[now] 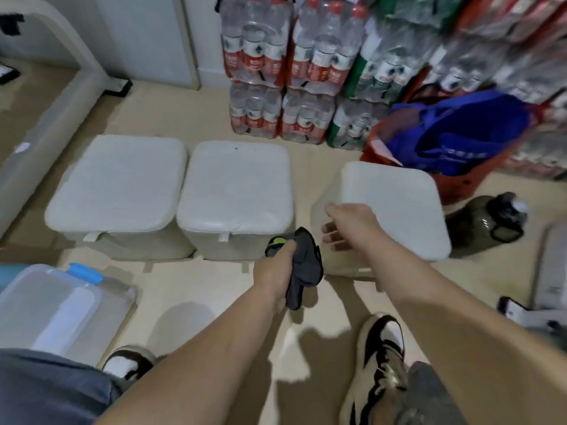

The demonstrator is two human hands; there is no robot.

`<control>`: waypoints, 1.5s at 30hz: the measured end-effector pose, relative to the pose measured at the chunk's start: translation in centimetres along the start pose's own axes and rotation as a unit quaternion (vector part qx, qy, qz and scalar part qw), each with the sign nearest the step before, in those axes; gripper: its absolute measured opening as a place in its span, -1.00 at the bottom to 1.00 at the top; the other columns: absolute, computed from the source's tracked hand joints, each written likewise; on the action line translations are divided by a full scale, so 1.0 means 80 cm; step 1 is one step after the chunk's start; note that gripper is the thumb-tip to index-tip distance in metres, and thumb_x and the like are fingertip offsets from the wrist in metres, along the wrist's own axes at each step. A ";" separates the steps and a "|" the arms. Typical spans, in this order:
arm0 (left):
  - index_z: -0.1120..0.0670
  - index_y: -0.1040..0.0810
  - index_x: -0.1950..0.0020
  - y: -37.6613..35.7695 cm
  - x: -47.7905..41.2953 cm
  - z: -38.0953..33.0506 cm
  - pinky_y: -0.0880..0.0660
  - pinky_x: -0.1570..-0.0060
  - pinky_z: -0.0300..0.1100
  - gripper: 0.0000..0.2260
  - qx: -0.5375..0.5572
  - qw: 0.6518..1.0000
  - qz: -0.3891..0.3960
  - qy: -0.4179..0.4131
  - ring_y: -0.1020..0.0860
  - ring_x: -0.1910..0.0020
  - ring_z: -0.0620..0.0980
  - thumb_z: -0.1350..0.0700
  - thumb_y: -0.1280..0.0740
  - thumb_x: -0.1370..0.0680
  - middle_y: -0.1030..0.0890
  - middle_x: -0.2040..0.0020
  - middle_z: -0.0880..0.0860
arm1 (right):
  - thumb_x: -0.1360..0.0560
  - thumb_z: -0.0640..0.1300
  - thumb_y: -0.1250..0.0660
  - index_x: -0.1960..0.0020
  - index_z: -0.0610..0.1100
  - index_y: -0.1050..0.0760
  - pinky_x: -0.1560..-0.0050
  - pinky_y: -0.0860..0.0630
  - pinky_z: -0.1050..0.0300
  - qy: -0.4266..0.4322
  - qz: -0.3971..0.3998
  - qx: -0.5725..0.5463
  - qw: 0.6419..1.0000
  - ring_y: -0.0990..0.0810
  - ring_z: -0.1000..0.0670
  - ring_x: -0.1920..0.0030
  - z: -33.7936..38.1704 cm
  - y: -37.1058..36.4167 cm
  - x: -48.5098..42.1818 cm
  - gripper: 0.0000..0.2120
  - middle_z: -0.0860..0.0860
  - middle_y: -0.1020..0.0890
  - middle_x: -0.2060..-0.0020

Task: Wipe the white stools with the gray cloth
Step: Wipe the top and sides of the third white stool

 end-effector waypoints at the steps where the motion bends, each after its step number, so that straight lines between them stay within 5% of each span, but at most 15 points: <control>1: 0.19 -0.58 -0.18 -0.018 0.004 0.000 -0.60 0.11 -0.08 -0.55 -0.023 1.000 0.015 -0.005 -0.71 0.03 0.14 -0.08 -0.50 -0.43 -0.73 -0.02 0.14 | -0.67 0.01 -0.31 -0.02 -0.19 -0.58 0.36 -0.56 0.12 0.028 -0.025 0.003 0.999 -0.67 -0.16 0.29 0.003 0.033 0.000 -0.74 -0.20 -0.70 0.21; 3: 0.19 -0.60 -0.16 -0.049 0.010 -0.001 -0.59 0.12 -0.10 -0.56 -0.057 0.997 0.039 -0.020 -0.71 0.06 0.11 -0.05 -0.50 -0.40 -0.73 0.00 0.11 | -0.65 0.02 -0.29 0.16 -0.16 -0.54 0.26 -0.57 0.05 0.081 -0.101 0.034 0.991 -0.65 -0.18 0.27 -0.005 0.100 -0.007 -0.70 -0.22 -0.67 0.26; 5: 0.22 -0.62 -0.11 -0.079 0.015 -0.005 -0.60 0.14 -0.09 -0.61 -0.081 0.994 0.062 -0.041 -0.71 0.08 0.11 -0.01 -0.50 -0.42 -0.72 0.06 0.12 | -0.62 0.02 -0.29 0.14 -0.07 -0.56 -0.02 -0.51 0.01 0.098 -0.203 0.107 0.968 -0.62 -0.18 0.04 -0.026 0.164 -0.015 -0.77 -0.18 -0.65 0.09; 6: 0.23 -0.63 -0.07 -0.091 0.014 -0.008 -0.59 0.15 -0.08 -0.64 -0.097 0.992 0.066 -0.056 -0.71 0.10 0.11 -0.01 -0.50 -0.42 -0.71 0.09 0.13 | -0.62 0.03 -0.30 -0.04 -0.05 -0.61 -0.15 -0.47 -0.01 0.082 -0.242 0.138 0.957 -0.58 -0.21 -0.15 -0.041 0.190 -0.020 -0.81 -0.17 -0.63 -0.10; 8: 0.20 -0.61 0.04 -0.115 0.012 -0.017 -0.56 0.20 -0.06 -0.67 -0.140 0.983 0.089 -0.082 -0.67 0.17 0.09 -0.01 -0.50 -0.38 -0.65 0.17 0.13 | -0.61 0.10 -0.30 -0.46 -0.08 -0.47 -0.39 -0.38 -0.10 0.001 -0.273 0.171 0.947 -0.38 -0.28 -0.44 -0.084 0.224 -0.037 -0.53 -0.20 -0.43 -0.41; 10: 0.13 -0.56 0.07 -0.148 0.012 -0.017 -0.50 0.21 -0.08 -0.73 -0.192 0.967 0.144 -0.086 -0.60 0.23 0.04 -0.01 -0.48 -0.39 -0.59 0.21 0.11 | -0.57 0.17 -0.32 -0.61 -0.13 -0.28 -0.48 -0.34 -0.14 -0.063 -0.259 0.117 0.957 -0.33 -0.31 -0.50 -0.123 0.241 -0.055 -0.28 -0.21 -0.34 -0.52; 15: 0.09 -0.51 0.19 -0.190 0.013 0.001 -0.46 0.27 -0.24 -0.85 -0.236 0.956 0.171 -0.043 -0.56 0.36 -0.03 0.10 -0.43 -0.53 -0.56 0.34 -0.01 | -0.56 0.17 -0.36 -0.71 -0.13 -0.12 -0.50 -0.33 -0.05 -0.087 -0.222 -0.090 0.967 -0.38 -0.20 -0.55 -0.156 0.236 -0.085 -0.15 -0.10 -0.30 -0.63; 18: 0.11 -0.55 0.10 -0.189 0.016 0.004 -0.48 0.36 -0.28 -0.89 -0.216 0.963 0.154 -0.039 -0.58 0.37 -0.02 0.11 -0.43 -0.51 -0.58 0.32 0.01 | -0.58 0.21 -0.30 -0.74 -0.01 -0.03 -0.52 -0.25 -0.13 -0.100 -0.203 -0.063 0.972 -0.25 -0.22 -0.60 -0.162 0.230 -0.085 -0.15 -0.07 -0.12 -0.67; 22: 0.09 -0.46 0.20 -0.153 0.032 -0.003 -0.40 0.45 -0.31 -0.86 -0.214 0.967 0.123 -0.061 -0.51 0.46 -0.03 0.14 -0.39 -0.50 -0.51 0.38 0.00 | -0.52 0.34 -0.19 -0.63 -0.09 -0.18 -0.31 -0.42 -0.16 -0.147 -0.182 -0.060 0.971 -0.44 -0.29 -0.33 -0.178 0.212 -0.048 -0.18 -0.16 -0.39 -0.48; 26: 0.05 -0.40 0.30 -0.091 0.061 0.010 -0.38 0.38 -0.26 -0.77 -0.258 0.959 0.103 -0.061 -0.46 0.47 -0.02 0.15 -0.39 -0.49 -0.47 0.45 -0.04 | -0.47 0.46 -0.10 -0.61 -0.17 -0.23 -0.36 -0.49 -0.21 -0.201 -0.152 -0.035 0.967 -0.51 -0.32 -0.31 -0.212 0.187 0.005 -0.07 -0.18 -0.51 -0.42; 33: 0.05 -0.47 0.32 0.009 0.122 0.049 -0.41 0.22 -0.10 -0.81 -0.337 0.933 0.096 -0.076 -0.51 0.35 0.04 0.01 -0.43 -0.36 -0.55 0.37 0.00 | -0.34 0.74 0.06 -0.59 -0.16 -0.31 0.13 -0.71 -0.28 -0.290 -0.003 0.033 0.957 -0.74 -0.40 0.07 -0.272 0.128 0.096 0.19 -0.36 -0.63 -0.26; 36: 0.12 -0.52 0.25 0.067 0.134 0.046 -0.43 0.27 -0.11 -0.80 -0.330 0.939 0.056 -0.076 -0.53 0.36 0.05 0.04 -0.45 -0.44 -0.58 0.38 0.05 | -0.15 0.83 0.23 -0.20 -0.42 -0.61 -0.12 -0.68 -0.33 -0.327 0.096 0.087 0.936 -0.77 -0.39 0.18 -0.285 0.089 0.139 0.44 -0.42 -0.72 0.07; 38: 0.17 -0.57 0.20 0.104 0.139 0.035 -0.43 0.35 -0.17 -0.80 -0.356 0.931 0.032 -0.072 -0.54 0.39 0.03 0.05 -0.44 -0.49 -0.60 0.37 0.07 | -0.22 0.81 0.21 0.04 -0.47 -0.65 -0.18 -0.67 -0.31 -0.326 0.137 0.089 0.931 -0.76 -0.35 0.22 -0.287 0.067 0.159 0.37 -0.39 -0.72 0.16; 42: 0.19 -0.67 0.17 0.148 0.156 -0.011 -0.47 0.31 -0.12 -0.75 -0.481 0.873 0.014 -0.076 -0.57 0.32 0.04 -0.01 -0.44 -0.49 -0.68 0.26 0.12 | -0.33 0.75 0.20 -0.20 -0.41 -0.65 -0.14 -0.68 -0.23 -0.285 0.186 0.148 0.929 -0.76 -0.38 -0.05 -0.278 0.037 0.165 0.32 -0.39 -0.72 -0.05; 45: 0.17 -0.62 0.21 0.148 0.167 -0.071 -0.48 0.29 -0.07 -0.72 -0.477 0.855 -0.073 -0.187 -0.57 0.30 0.09 -0.06 -0.46 -0.41 -0.65 0.29 0.09 | -0.61 0.50 0.17 -0.56 -0.26 -0.40 -0.49 -0.40 -0.18 -0.147 0.015 0.129 0.981 -0.49 -0.29 -0.49 -0.234 0.058 0.113 -0.02 -0.28 -0.50 -0.49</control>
Point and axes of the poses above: each hand's wrist, its own x-axis away from the middle knuckle, its own y-axis out of the back of the hand, z = x × y, the point moved 9 cm from there along -x, towards the middle knuckle
